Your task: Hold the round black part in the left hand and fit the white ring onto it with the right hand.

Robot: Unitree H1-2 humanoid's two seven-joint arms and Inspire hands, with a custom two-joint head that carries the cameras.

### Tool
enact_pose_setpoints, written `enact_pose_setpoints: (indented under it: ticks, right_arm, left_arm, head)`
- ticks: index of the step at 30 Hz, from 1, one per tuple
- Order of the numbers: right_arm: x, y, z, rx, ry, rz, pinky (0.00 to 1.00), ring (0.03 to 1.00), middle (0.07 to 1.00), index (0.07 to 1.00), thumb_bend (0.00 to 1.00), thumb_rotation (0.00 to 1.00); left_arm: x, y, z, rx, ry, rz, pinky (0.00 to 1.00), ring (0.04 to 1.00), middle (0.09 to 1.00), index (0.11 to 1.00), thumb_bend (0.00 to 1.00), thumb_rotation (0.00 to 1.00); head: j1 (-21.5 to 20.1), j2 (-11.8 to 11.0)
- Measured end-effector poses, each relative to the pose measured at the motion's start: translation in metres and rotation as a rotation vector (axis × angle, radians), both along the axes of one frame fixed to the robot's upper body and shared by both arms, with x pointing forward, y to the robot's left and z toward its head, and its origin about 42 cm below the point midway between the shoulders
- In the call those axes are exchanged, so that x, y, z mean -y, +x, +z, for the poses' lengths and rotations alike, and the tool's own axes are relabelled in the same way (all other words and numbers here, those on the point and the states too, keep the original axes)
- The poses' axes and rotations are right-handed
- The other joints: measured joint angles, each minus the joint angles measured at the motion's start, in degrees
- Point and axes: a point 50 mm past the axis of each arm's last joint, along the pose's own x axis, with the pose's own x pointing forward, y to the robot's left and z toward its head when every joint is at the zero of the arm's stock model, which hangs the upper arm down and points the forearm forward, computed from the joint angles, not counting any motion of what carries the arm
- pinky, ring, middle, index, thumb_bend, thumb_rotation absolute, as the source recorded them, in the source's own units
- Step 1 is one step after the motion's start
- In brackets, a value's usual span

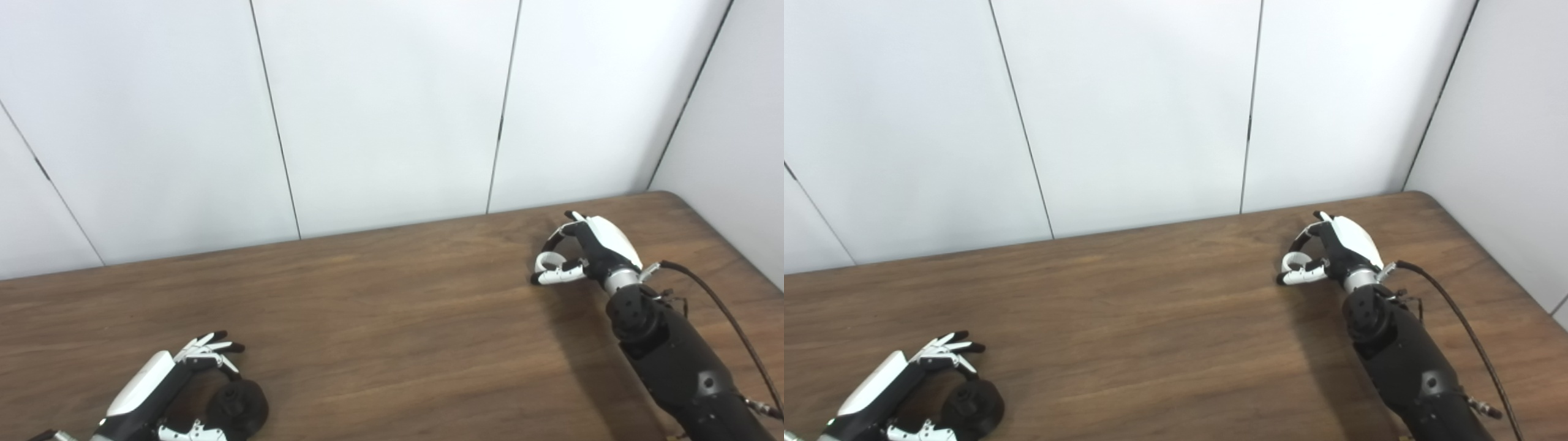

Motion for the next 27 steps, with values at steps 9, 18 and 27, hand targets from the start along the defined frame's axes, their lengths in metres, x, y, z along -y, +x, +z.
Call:
enact_pose_setpoints:
  ticks: [9,18,27]
  right_arm:
    - [-0.004,0.000,0.005,0.017,-0.007,0.019,0.99,1.000,0.961,0.476,0.51,0.12]
    - [-0.021,0.000,0.034,0.103,-0.010,0.096,1.00,1.000,0.965,0.476,0.51,0.12]
    - [-0.046,0.002,0.065,0.157,-0.011,0.195,1.00,1.000,0.965,0.477,0.51,0.12]
  left_arm:
    - [0.002,0.000,0.000,0.003,-0.001,-0.001,1.00,0.962,0.835,0.475,0.52,0.06]
    - [0.012,0.011,-0.002,0.006,-0.006,-0.012,1.00,0.964,0.837,0.474,0.52,0.06]
    - [0.025,0.012,-0.005,0.008,-0.024,-0.026,1.00,0.960,0.830,0.474,0.52,0.06]
  head:
    - [0.00,-0.09]
    - [-0.09,-0.26]
    - [0.61,-0.62]
